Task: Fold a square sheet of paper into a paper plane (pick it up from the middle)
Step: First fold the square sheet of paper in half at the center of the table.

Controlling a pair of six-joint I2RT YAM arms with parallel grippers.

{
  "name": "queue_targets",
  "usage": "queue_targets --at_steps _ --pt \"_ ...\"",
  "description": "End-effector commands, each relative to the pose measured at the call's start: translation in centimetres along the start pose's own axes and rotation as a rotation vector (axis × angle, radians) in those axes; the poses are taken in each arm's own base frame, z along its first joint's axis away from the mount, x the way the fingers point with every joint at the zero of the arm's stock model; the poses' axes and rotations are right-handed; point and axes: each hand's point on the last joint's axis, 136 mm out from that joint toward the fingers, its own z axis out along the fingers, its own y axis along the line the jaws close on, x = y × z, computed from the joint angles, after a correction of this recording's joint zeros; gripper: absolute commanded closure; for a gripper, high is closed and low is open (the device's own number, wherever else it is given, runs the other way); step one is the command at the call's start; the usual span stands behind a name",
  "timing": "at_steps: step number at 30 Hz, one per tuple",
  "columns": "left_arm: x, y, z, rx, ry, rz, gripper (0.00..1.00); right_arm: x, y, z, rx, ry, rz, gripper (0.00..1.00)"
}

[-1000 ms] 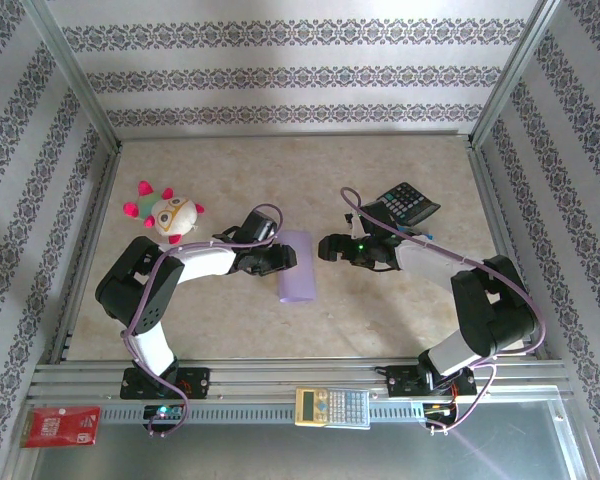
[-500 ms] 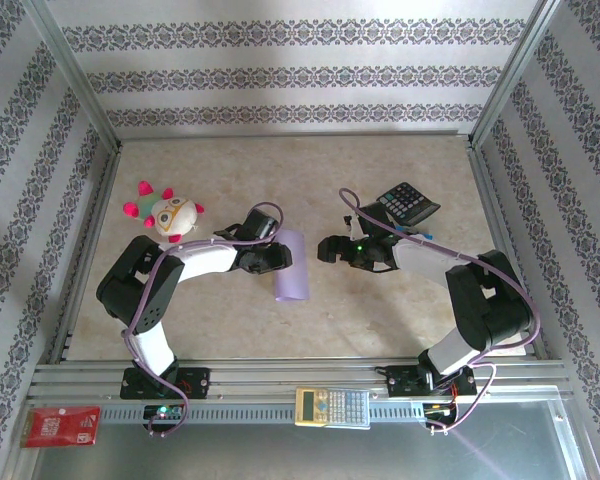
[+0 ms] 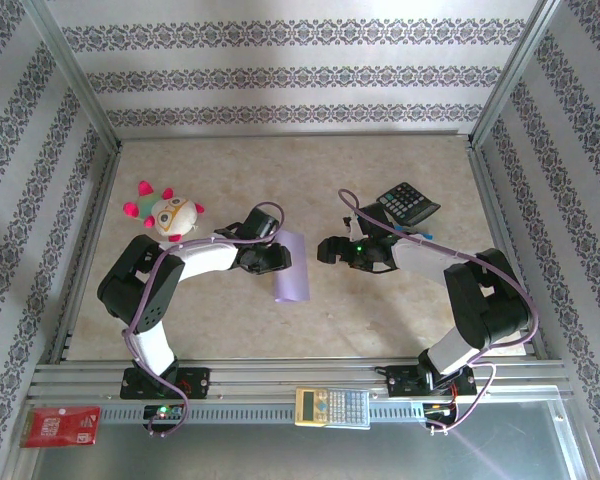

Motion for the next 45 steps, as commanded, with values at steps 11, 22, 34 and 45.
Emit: queue_targets --at_steps 11,22,34,45 --pt "4.4 2.2 -3.4 -0.039 0.146 0.055 0.61 0.6 -0.1 -0.2 0.008 0.019 0.010 0.12" --pt "2.5 3.0 -2.1 -0.079 0.033 -0.090 0.55 0.5 0.2 0.5 -0.004 0.049 0.011 0.13" --pt "2.2 5.1 -2.7 -0.180 -0.025 -0.133 0.51 0.6 0.3 1.2 -0.027 0.069 0.014 0.13" --pt "3.3 4.9 -1.8 -0.194 0.067 -0.087 0.55 0.7 0.1 1.2 -0.026 0.074 0.017 0.13"
